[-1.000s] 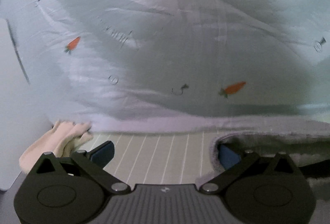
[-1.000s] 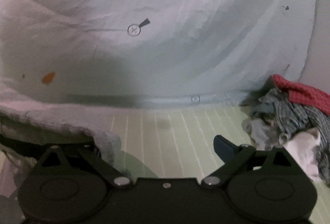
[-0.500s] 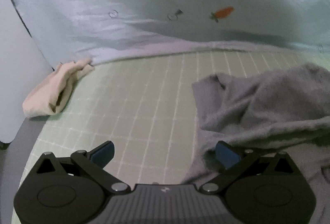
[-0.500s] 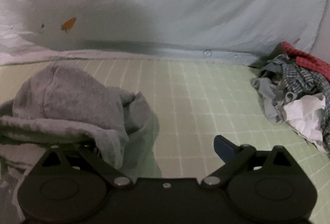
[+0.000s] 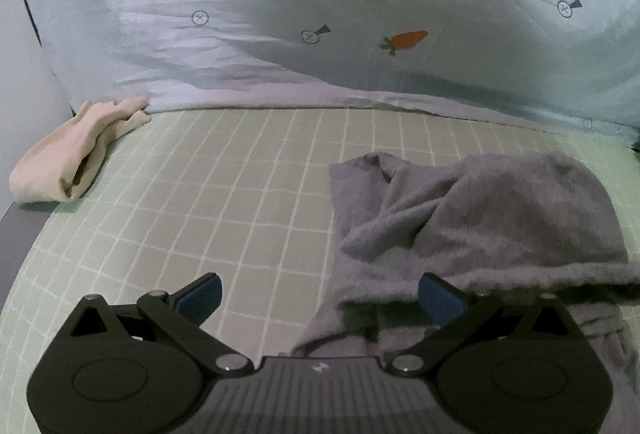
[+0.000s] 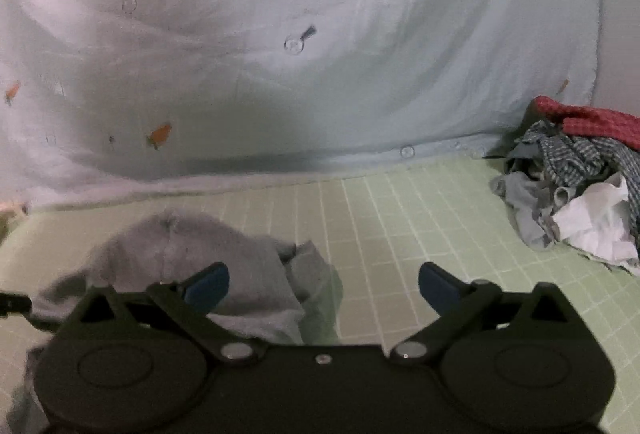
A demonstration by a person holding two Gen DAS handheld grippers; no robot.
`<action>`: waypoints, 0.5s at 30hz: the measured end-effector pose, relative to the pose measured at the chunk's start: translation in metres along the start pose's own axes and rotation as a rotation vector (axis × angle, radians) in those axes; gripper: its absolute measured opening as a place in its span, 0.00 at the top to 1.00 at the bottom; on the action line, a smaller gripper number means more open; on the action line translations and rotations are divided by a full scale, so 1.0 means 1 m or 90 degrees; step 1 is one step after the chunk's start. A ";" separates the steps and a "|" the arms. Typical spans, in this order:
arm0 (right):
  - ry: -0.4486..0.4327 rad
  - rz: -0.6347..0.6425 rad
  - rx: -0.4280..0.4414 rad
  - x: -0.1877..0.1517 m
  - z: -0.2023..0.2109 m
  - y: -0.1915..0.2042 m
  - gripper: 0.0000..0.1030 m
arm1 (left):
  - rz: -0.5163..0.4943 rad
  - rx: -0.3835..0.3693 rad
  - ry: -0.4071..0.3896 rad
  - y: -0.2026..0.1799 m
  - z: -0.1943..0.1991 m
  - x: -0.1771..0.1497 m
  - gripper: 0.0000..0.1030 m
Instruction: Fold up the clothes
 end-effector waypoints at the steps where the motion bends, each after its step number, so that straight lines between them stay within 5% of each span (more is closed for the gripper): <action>1: 0.019 0.013 -0.006 -0.005 -0.009 -0.001 0.01 | -0.005 0.004 0.006 -0.003 -0.005 0.000 0.00; 6: 0.159 0.030 -0.009 -0.053 -0.054 -0.004 0.01 | -0.049 0.059 0.108 -0.013 -0.043 -0.023 0.00; 15: 0.136 -0.038 0.003 -0.066 -0.026 -0.019 0.01 | 0.030 -0.010 0.125 -0.004 -0.032 -0.038 0.00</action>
Point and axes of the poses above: each gripper's, at about its wrist camera, not at the fingertips, and z roughly against the way its jaws point, y to its left, x to its top, the point moved 10 cm from there along -z, roughly the way its jaws point
